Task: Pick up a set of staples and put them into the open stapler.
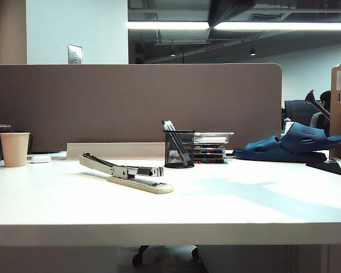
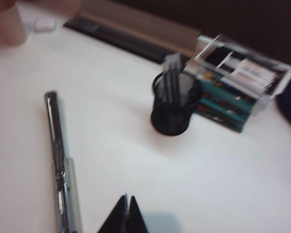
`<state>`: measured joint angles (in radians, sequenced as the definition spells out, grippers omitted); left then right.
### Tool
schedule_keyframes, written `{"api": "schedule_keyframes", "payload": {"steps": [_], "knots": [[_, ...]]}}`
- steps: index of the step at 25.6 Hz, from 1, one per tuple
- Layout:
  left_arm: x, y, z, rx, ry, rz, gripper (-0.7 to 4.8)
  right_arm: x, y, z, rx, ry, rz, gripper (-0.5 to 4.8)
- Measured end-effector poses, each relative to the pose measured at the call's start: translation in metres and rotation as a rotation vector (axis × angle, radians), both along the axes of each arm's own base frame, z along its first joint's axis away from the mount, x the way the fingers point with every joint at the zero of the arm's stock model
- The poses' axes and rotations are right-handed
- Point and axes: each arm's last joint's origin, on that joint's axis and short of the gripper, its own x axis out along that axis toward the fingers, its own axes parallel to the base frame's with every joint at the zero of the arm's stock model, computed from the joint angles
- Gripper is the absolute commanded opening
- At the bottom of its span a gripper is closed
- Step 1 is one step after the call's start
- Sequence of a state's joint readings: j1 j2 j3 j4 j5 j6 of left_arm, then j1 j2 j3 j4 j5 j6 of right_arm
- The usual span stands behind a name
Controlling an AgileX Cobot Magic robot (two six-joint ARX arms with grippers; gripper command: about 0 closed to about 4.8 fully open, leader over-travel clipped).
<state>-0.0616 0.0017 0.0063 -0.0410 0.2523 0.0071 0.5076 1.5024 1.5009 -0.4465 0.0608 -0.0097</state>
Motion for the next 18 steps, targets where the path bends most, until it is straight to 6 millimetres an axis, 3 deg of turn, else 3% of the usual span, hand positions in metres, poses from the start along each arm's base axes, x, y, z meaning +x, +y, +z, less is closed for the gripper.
{"api": "schedule_keyframes", "payload": {"steps": [7,10,14,18], "knots": [[0.000,0.001,0.000,0.002,0.001,0.033,-0.06,-0.024,-0.051,0.030,0.033,-0.073,-0.119,-0.09],[0.000,0.001,0.000,0.002,0.000,0.046,-0.06,-0.044,-0.087,0.042,0.026,-0.065,-0.216,-0.09],[0.000,0.001,0.000,0.002,0.001,0.048,-0.06,-0.071,-0.116,0.056,0.035,-0.092,-0.281,-0.09],[0.000,0.001,0.000,0.002,0.001,0.048,-0.06,-0.097,-0.132,0.049,0.051,-0.102,-0.296,-0.09]]}}
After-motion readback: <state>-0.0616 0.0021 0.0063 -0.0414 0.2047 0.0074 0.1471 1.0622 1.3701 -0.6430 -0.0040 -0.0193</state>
